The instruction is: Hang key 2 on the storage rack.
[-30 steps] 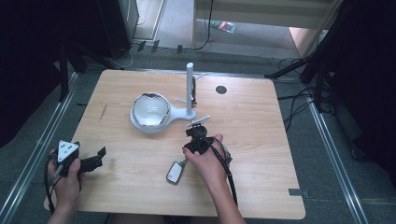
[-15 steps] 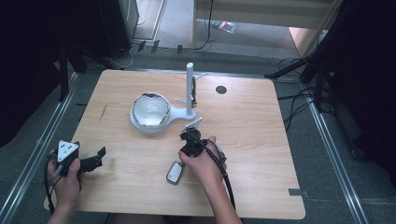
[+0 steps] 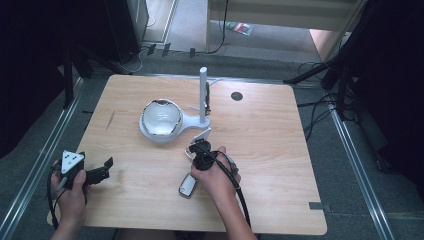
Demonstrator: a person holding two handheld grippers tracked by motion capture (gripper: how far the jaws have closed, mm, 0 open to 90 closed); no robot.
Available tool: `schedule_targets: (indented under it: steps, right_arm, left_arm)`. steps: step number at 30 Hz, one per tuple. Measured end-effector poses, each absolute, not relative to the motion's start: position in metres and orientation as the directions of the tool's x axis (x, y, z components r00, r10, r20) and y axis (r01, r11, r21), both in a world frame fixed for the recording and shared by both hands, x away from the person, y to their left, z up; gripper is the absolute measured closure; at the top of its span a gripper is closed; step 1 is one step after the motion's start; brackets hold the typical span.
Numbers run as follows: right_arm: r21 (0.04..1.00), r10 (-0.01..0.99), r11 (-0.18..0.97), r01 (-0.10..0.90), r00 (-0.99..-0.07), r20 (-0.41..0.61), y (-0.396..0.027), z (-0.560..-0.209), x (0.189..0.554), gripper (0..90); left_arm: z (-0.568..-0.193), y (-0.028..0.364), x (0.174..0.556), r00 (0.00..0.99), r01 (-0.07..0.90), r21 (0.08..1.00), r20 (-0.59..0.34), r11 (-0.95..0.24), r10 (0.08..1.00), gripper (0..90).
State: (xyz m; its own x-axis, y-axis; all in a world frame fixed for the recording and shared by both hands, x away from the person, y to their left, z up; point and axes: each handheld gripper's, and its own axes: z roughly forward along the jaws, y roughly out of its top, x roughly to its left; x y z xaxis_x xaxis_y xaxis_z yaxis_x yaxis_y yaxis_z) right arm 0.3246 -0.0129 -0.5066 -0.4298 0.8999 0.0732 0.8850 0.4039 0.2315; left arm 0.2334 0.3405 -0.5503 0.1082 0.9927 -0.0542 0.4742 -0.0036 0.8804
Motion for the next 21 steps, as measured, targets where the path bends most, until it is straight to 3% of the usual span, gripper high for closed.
schedule_targets:
  steps: [9,21]
  right_arm:
    - [0.310,0.901,0.379,0.872,-0.424,0.090,-0.023,-0.502,0.317,84.1]
    - [0.494,0.898,0.324,0.806,-0.427,0.107,-0.035,-0.481,0.302,84.1]
  left_arm:
    - [-0.550,0.340,0.233,0.108,0.477,0.879,-0.047,-0.010,0.993,1.3]
    - [-0.550,0.340,0.233,0.106,0.475,0.880,-0.048,-0.008,0.993,1.4]
